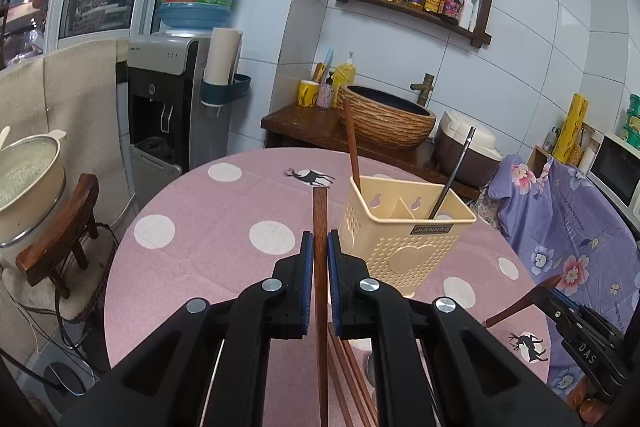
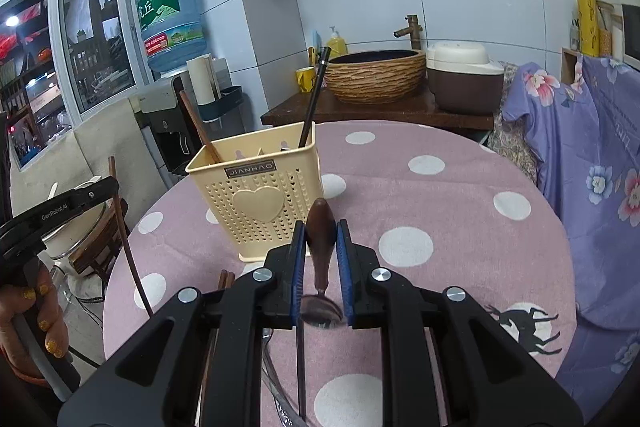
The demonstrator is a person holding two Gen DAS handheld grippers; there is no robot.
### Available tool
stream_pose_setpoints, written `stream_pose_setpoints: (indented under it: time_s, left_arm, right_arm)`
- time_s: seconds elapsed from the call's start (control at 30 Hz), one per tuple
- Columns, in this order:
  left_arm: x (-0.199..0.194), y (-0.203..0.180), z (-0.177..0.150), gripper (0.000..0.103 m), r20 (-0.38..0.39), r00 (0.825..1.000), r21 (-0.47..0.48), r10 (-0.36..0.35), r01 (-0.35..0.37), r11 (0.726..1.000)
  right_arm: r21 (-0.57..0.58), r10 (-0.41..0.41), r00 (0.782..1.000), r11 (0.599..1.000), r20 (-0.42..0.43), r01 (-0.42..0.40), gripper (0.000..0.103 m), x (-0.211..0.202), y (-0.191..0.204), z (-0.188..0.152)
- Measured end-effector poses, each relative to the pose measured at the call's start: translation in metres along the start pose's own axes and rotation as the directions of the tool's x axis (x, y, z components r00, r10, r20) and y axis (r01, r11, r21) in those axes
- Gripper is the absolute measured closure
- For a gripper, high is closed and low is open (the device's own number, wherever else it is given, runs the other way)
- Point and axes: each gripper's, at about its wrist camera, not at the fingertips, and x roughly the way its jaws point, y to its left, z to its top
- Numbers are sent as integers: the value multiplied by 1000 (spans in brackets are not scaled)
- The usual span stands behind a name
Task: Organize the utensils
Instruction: 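Lift the spoon and chopstick and lower both into the utensil holder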
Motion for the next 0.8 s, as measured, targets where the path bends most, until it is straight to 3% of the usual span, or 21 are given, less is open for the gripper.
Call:
stream_pose_setpoints:
  time_s: [0.2, 0.47, 0.8]
  left_arm:
    - [-3, -2, 7, 95, 15, 1000, 5, -15, 15, 1000]
    - [-8, -7, 21, 95, 36, 998, 17, -46, 45, 999]
    - [-22, -23, 71, 95, 90, 989, 48, -114, 110, 993]
  right_arm:
    - [-31, -5, 1000, 1000, 1, 5, 87, -1, 4, 11]
    - [-29, 50, 999, 998, -5, -50, 87, -5, 6, 24]
    - [-80, 110, 993, 991, 33, -108, 87, -11, 24, 81]
